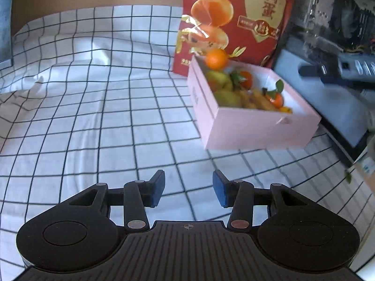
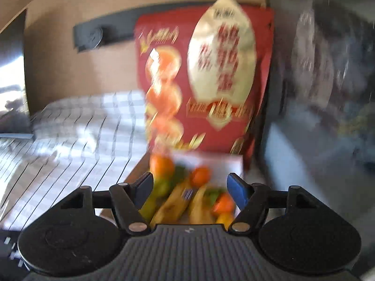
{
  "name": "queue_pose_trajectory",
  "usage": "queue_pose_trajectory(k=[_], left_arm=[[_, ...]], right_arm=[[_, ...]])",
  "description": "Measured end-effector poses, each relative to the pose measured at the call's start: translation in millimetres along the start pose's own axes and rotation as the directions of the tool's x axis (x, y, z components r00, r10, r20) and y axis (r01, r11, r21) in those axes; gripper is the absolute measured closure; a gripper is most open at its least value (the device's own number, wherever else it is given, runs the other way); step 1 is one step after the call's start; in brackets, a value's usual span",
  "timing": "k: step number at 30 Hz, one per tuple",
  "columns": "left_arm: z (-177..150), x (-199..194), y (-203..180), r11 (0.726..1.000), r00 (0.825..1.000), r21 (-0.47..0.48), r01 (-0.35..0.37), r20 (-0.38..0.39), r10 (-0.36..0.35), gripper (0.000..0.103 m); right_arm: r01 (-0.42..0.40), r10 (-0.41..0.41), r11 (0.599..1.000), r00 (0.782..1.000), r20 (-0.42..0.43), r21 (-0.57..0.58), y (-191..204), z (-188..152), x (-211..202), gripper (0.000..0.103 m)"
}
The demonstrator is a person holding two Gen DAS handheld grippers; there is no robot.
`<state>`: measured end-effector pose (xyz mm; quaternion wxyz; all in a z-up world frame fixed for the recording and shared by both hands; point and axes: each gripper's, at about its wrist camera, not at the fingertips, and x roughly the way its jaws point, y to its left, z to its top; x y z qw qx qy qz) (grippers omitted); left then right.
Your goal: Organize fruits
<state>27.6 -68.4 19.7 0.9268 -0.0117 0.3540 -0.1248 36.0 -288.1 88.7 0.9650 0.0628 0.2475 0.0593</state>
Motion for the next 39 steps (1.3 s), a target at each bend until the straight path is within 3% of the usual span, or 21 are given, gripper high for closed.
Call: queue_pose_trajectory(k=[6,9,21,25,31,37,39], left_arm=[[-14,6,-2,1.0,1.0,0.016,-0.011,-0.008,0.011,0.053],[-20,6,-5,1.0,1.0,0.021,-0.009,-0.003,0.009,0.053],[-15,30,-22,0.995,0.996,0.091,-0.049,0.078,0.042,0.052],[-15,33,-28,0.992,0.994,0.11,-0.069,0.093,0.059,0.051],[-13,35,-35,0.989,0.989,0.087,-0.116,0.098,0.108,0.05],[-11,37,-34,0.991,0.989,0.07,-0.117,0.098,0.11,0.05],[-11,37,-34,0.99,0.989,0.073,-0.12,0.098,0.112,0.05]], right_arm=[[-0.005,0.004,1.0,0.998,-0.07,-0.017,17,-46,-8,0.031],[0.024,-0.023,1.0,0.989,-0.148,0.004,20,-71,3,0.031],[0.041,-0.035,0.999,0.979,-0.203,0.021,22,-93,31,0.031],[0.102,-0.098,0.995,0.978,-0.184,0.012,22,-98,40,0.023],[0.179,-0.17,0.983,0.968,-0.183,0.037,17,-102,44,0.0],[0.207,-0.206,0.978,0.969,-0.139,-0.002,16,-102,49,0.0],[0.176,-0.167,0.983,0.974,-0.155,0.052,7,-102,51,0.0]])
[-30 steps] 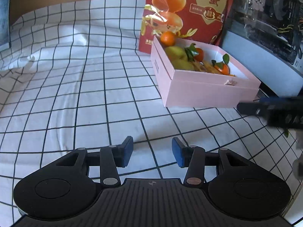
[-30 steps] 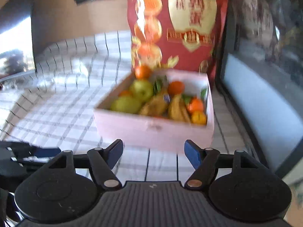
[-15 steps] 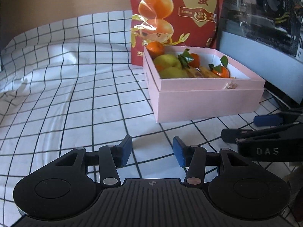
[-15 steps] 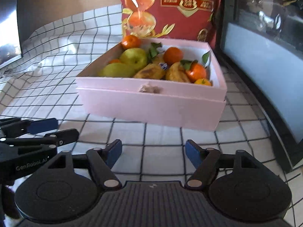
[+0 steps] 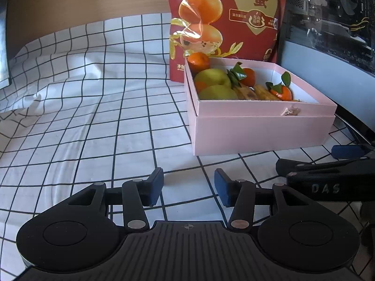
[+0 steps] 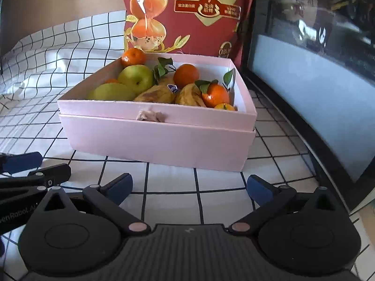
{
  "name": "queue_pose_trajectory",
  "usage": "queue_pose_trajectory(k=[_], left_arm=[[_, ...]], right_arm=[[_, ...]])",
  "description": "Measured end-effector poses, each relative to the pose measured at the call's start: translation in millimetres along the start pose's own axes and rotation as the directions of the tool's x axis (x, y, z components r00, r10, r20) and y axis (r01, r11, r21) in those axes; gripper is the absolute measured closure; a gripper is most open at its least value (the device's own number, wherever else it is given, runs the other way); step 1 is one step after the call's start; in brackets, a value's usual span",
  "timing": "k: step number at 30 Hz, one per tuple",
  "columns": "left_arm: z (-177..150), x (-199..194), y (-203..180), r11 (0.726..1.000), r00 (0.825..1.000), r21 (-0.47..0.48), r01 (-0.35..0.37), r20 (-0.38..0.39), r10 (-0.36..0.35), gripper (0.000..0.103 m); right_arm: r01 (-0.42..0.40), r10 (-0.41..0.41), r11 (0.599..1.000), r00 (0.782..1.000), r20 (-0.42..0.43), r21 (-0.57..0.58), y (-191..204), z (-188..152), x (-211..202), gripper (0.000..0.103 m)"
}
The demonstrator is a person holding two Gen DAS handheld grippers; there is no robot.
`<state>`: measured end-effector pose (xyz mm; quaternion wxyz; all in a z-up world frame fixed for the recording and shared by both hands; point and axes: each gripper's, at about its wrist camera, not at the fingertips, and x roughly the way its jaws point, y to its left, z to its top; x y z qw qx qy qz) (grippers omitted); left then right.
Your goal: Organize fruits
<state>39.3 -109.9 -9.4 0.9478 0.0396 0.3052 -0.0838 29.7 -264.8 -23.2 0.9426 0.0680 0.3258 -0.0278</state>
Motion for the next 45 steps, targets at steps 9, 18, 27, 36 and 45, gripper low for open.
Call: queue_pose_trajectory(k=[9,18,27,36,45], left_arm=[[0.0,-0.1,-0.2,1.0,1.0,0.0,0.0,0.0,0.0,0.05],[0.2,0.0,-0.3,1.0,1.0,0.0,-0.001,-0.001,0.001,0.05],[0.3,0.3,-0.1,1.0,1.0,0.001,-0.001,-0.001,0.001,0.05],[0.2,0.5,0.0,1.0,1.0,0.001,-0.001,-0.001,0.001,0.05],[0.1,0.6,-0.1,1.0,1.0,0.001,-0.001,-0.001,0.001,0.05]], right_arm=[[-0.007,0.007,1.0,1.0,0.0,-0.003,-0.8,-0.1,-0.7,0.0],[-0.008,0.008,1.0,1.0,0.0,-0.003,-0.8,-0.1,-0.6,0.0],[-0.008,0.008,1.0,1.0,0.0,-0.003,-0.7,-0.1,-0.6,0.0],[-0.008,0.008,1.0,1.0,0.0,-0.003,-0.9,-0.1,-0.6,0.0],[-0.008,0.008,1.0,1.0,0.0,-0.003,-1.0,0.0,-0.7,0.0]])
